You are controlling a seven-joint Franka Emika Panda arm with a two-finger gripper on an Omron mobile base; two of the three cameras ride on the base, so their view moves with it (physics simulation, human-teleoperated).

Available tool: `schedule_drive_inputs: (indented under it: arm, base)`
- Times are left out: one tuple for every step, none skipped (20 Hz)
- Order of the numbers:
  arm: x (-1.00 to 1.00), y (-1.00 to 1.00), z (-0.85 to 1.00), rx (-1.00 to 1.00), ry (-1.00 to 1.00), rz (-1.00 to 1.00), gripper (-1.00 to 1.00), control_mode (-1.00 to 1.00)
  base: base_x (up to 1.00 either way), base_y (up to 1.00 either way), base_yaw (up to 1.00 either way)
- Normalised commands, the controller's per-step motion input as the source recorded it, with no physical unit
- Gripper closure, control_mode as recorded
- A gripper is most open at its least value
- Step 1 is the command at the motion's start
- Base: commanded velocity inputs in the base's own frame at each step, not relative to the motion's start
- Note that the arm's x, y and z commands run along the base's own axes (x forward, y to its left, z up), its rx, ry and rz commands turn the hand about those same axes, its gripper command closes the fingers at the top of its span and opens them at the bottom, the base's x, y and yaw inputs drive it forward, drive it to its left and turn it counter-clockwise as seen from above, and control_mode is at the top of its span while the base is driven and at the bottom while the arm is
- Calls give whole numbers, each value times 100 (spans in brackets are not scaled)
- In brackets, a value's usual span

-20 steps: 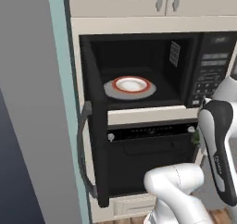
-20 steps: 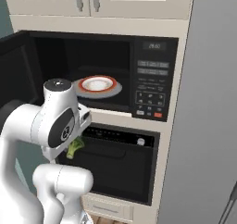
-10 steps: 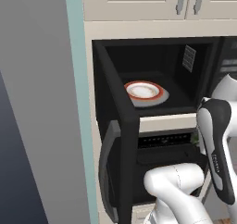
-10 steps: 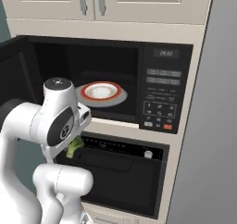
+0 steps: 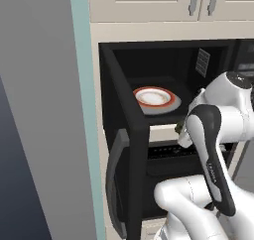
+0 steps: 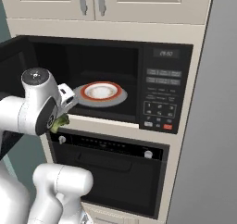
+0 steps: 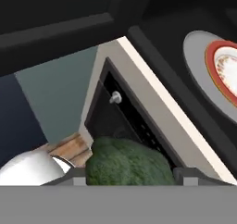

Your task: Pick the broccoli from the counter and place it in the microwave.

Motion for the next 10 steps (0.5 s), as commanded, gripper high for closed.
schedule_drive_inputs:
  arm:
    - [84, 87, 22, 15, -20, -46, 100, -100]
    - [85, 86, 19, 14, -16, -46, 100, -100]
    - [89, 64, 19, 16, -11, -47, 100, -100]
    - [91, 36, 18, 20, -6, -47, 100, -100]
    - [94, 12, 12, 21, -4, -49, 100, -100]
    - [82, 0, 14, 27, -2, -49, 100, -100]
    - [69, 0, 11, 32, -4, -46, 100, -100]
    - [49, -3, 7, 35, -5, -44, 100, -100]
    - [52, -4, 8, 35, -3, -42, 100, -100]
    - [56, -19, 6, 36, -1, -37, 100, -100]
  base:
    - [0, 0, 0]
    - [0, 0, 0]
    - [0, 0, 0]
    - [0, 0, 0]
    - [0, 0, 0]
    - [0, 0, 0]
    - [0, 0, 0]
    - [0, 0, 0]
    - [0, 0, 0]
    - [0, 0, 0]
